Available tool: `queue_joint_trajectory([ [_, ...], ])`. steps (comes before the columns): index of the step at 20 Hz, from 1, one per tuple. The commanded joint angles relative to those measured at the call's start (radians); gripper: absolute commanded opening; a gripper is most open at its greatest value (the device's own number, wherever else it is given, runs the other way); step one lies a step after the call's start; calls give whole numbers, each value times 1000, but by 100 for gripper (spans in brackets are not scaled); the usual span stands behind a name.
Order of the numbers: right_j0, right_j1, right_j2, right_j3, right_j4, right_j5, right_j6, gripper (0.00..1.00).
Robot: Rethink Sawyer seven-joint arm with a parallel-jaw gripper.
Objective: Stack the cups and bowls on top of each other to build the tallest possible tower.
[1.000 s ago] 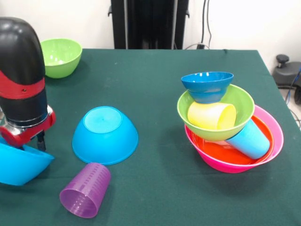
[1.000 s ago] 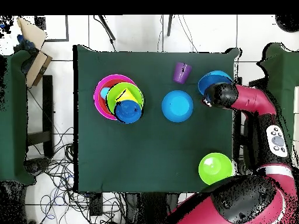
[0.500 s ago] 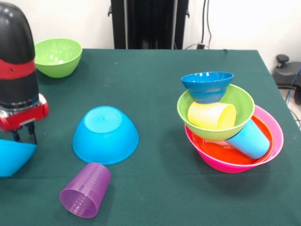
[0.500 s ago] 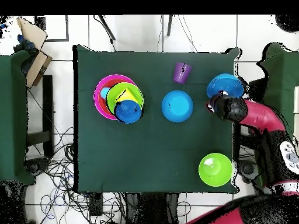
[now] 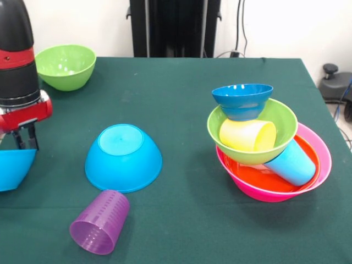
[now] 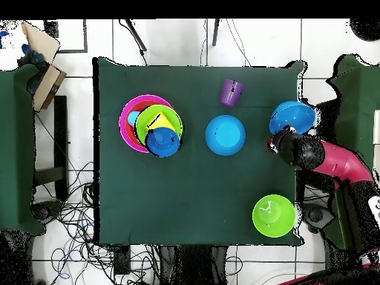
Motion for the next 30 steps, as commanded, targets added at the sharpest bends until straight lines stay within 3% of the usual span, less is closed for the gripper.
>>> queue_joint_trajectory([
  [1, 37, 21, 72, 107, 22, 64, -27, 0],
  [11, 126, -33, 18, 115, 38, 99, 63, 0],
  [25, 217, -120, -42, 143, 76, 136, 120, 0],
  [30, 239, -117, -59, 111, 94, 150, 107, 0],
])
